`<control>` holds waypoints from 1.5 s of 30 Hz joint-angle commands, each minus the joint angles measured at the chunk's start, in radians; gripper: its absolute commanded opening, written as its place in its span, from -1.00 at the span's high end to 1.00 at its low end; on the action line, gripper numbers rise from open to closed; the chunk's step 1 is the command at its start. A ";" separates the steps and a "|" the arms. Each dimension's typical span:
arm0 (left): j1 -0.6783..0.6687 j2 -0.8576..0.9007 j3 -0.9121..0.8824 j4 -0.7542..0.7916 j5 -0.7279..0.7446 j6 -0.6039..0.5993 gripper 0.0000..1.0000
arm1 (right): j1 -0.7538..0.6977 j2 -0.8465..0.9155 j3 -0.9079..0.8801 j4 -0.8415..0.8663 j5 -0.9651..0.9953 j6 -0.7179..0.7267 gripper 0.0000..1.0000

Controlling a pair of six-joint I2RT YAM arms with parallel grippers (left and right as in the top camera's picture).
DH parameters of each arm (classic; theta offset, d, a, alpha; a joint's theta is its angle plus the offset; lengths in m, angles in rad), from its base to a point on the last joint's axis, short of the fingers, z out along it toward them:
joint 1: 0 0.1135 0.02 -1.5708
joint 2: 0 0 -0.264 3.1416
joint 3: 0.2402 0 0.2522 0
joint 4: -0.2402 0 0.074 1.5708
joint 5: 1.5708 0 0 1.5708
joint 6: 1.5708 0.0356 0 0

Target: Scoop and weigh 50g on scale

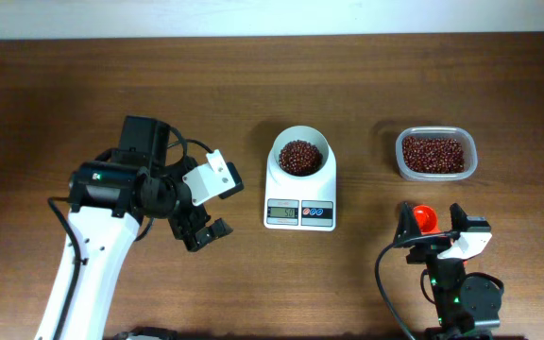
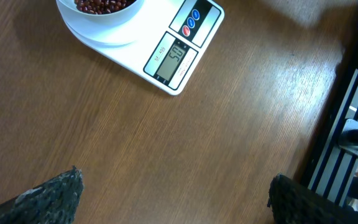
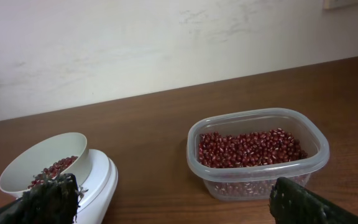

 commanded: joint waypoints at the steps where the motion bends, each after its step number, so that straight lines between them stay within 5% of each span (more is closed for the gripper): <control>1: 0.004 0.000 0.011 0.000 0.018 0.012 -0.98 | 0.012 -0.011 -0.005 -0.011 0.012 -0.012 -0.98; 16: 0.004 0.000 0.011 0.000 0.018 0.012 -0.98 | 0.031 -0.011 -0.005 -0.015 0.018 -0.167 -0.98; 45: 0.004 0.000 0.011 0.000 0.018 0.012 -0.98 | 0.055 -0.011 -0.005 -0.012 0.035 -0.159 -0.98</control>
